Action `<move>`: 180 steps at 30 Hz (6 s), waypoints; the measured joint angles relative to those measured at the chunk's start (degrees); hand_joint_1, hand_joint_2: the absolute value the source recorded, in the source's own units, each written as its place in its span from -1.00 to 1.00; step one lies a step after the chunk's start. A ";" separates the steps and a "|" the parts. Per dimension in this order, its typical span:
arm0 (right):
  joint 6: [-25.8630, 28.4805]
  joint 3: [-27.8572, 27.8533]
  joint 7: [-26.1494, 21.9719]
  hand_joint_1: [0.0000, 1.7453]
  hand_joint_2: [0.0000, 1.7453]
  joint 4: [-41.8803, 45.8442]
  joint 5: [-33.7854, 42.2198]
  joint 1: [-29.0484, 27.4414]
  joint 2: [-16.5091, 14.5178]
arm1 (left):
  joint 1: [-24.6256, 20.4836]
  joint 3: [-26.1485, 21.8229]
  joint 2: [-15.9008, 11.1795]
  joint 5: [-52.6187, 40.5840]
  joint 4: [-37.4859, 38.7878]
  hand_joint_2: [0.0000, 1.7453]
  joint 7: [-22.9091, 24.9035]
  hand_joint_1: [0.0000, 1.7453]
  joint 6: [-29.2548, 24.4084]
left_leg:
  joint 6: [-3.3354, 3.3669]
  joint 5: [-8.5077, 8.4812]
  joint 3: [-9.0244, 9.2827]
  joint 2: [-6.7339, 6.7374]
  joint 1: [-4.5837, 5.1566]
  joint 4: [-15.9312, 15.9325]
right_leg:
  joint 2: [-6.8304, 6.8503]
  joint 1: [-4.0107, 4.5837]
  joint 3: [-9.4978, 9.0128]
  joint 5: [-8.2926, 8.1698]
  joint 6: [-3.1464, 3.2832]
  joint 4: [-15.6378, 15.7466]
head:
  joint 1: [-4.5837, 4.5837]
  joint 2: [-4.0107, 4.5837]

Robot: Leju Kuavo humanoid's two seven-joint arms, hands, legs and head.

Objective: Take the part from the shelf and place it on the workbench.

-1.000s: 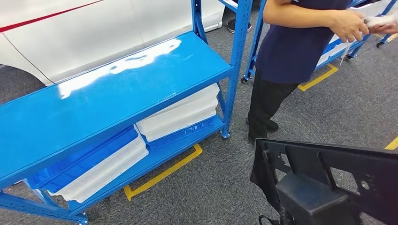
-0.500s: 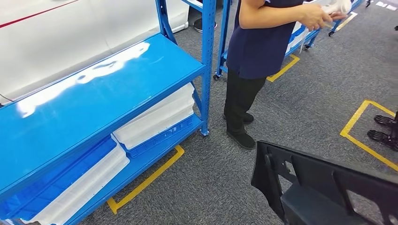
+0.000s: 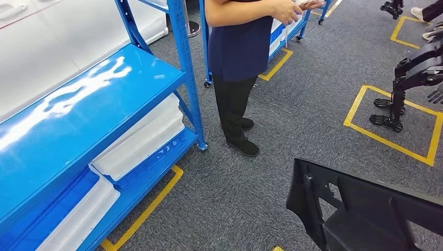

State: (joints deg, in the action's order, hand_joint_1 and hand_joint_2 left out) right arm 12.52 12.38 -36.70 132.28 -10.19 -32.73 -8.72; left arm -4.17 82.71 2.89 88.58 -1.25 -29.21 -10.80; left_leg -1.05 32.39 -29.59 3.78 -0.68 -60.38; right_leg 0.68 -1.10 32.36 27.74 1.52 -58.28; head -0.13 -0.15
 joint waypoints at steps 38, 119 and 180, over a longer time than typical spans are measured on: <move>-2.86 -6.35 -1.07 1.00 1.00 -0.27 0.47 -2.55 -6.73 | 0.03 1.40 -0.39 0.62 -0.03 -1.00 0.77 -1.00 -0.04 | 0.47 -0.79 -2.09 -5.77 -0.10 -3.71 | -5.46 0.61 0.24 -0.04 0.32 -0.59 | -0.01 0.00; 10.51 -5.60 4.66 1.00 1.00 -1.26 -15.74 -6.31 -7.52 | 1.84 4.50 0.49 -3.34 0.11 -1.00 3.73 -1.00 0.78 | 1.25 -2.04 1.65 3.26 0.31 3.46 | 2.63 0.87 -0.85 1.05 -1.72 -0.21 | -0.20 0.00; 14.16 0.61 18.29 1.00 1.00 -1.32 -25.74 -4.60 -2.84 | -0.75 5.28 1.09 -1.54 0.11 -1.00 6.39 -1.00 -1.20 | 1.51 -1.19 1.98 0.53 -0.11 3.59 | 0.43 0.86 -1.03 1.38 -1.96 0.06 | -0.42 0.00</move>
State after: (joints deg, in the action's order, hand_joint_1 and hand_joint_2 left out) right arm 26.68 12.99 -18.41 130.97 -35.93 -37.33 -11.56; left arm -4.92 87.99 3.97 87.04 -1.14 -22.82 -11.99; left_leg 0.47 31.20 -27.61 4.31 -0.79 -56.79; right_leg 1.12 -0.24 31.33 29.12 -0.45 -58.22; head -0.55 -0.15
